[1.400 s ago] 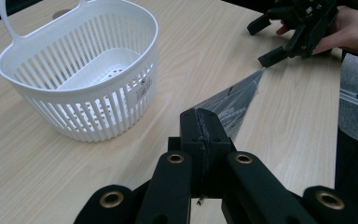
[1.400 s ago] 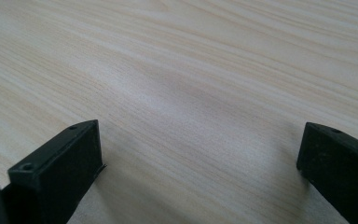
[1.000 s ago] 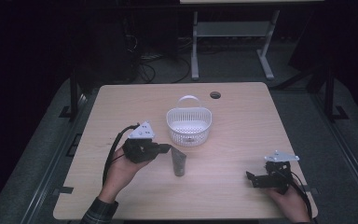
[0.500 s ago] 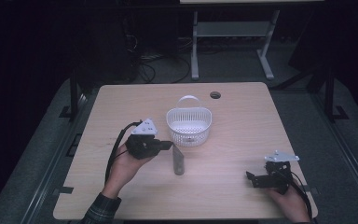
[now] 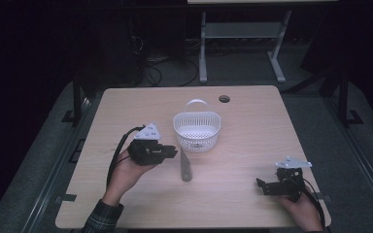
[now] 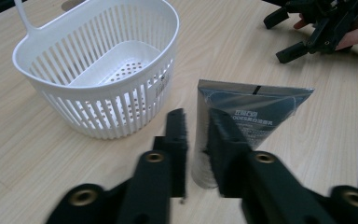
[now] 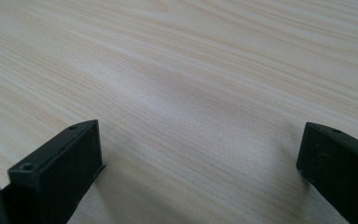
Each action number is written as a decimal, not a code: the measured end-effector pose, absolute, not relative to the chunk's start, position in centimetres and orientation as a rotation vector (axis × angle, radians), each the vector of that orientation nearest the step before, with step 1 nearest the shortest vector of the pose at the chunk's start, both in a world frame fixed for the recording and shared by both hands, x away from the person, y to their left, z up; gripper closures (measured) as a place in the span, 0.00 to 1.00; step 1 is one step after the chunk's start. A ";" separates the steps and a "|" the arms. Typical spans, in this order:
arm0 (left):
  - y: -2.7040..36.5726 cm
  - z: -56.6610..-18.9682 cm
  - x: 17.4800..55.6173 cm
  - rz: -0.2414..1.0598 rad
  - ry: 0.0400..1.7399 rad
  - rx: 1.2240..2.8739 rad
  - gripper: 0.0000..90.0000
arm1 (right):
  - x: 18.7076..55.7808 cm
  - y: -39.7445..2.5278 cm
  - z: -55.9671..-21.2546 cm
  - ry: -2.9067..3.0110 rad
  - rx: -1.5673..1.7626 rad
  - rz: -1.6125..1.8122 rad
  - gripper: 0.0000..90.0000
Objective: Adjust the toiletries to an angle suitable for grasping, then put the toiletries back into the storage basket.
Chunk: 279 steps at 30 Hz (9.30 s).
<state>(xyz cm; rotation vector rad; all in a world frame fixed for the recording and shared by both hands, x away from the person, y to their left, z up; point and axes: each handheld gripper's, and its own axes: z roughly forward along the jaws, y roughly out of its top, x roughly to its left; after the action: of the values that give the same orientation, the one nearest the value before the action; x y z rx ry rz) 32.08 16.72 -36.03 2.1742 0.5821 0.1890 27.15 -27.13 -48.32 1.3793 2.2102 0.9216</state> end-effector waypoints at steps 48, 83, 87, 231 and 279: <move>11.8 -33.9 32.5 0.094 0.501 2.397 0.14 | 27.2 -27.1 -48.3 2.208 1.382 0.920 0.00; 9.6 -35.7 33.3 0.066 0.478 2.484 0.31 | 27.2 -27.1 -48.3 2.209 1.381 0.919 0.00; 9.6 -35.7 33.3 0.065 0.477 2.484 0.32 | 27.2 -27.1 -48.3 2.209 1.381 0.919 0.00; 12.1 -25.1 41.2 0.226 0.581 2.285 0.33 | 27.2 -27.1 -48.3 2.207 1.382 0.920 0.00; 10.4 -30.5 44.1 0.259 0.604 2.308 0.33 | 27.2 -27.1 -48.3 2.208 1.381 0.920 0.00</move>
<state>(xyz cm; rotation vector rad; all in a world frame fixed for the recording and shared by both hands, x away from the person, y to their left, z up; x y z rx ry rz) 44.12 10.39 -30.45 2.3081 0.6038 0.2590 27.17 -27.12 -48.31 1.3812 2.2083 0.9199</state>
